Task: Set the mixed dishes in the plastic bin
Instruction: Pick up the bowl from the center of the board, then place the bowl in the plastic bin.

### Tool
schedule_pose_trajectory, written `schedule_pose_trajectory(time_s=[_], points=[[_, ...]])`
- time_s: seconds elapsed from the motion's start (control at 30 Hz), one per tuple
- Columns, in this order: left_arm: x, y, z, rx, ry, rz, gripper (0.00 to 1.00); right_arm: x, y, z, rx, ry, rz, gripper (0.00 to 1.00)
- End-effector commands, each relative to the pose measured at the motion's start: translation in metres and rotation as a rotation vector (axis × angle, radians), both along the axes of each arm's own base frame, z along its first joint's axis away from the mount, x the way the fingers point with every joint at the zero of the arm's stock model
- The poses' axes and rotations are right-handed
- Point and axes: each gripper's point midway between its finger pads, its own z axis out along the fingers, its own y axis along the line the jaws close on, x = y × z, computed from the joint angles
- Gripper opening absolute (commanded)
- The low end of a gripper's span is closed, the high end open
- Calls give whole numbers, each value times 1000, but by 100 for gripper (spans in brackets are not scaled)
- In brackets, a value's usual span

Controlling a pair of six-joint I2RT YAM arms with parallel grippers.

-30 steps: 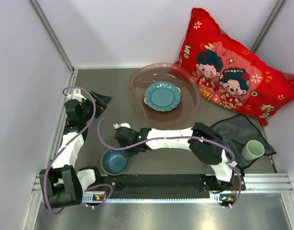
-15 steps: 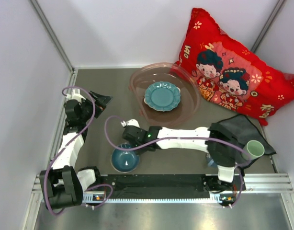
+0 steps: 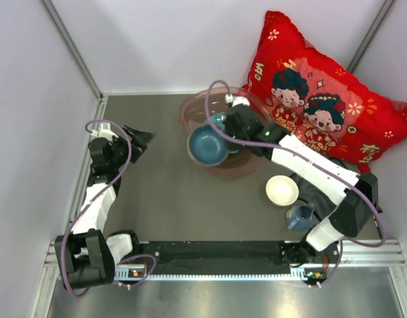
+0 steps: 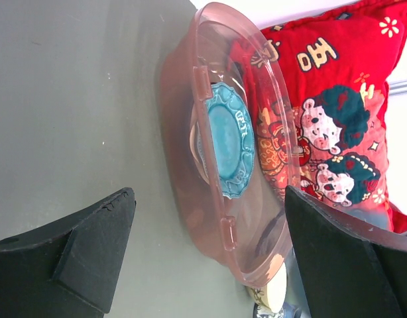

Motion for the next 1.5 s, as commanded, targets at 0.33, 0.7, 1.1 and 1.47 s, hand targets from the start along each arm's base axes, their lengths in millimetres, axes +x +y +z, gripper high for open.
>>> schedule_pose_trajectory(time_s=[0.33,0.7,1.1,1.47], points=[[1,1,18,10,-63,-4,98,147,-39,36,-51,-69,-142,0],[-2,1,18,12,-62,-8,98,183,-53,-16,-14,33,-209,0],[-4,0,13,12,-52,-11,98,193,-61,-56,-26,95,-232,0],[-4,0,7,14,-40,-19,98,202,-62,-77,-40,96,-252,0]])
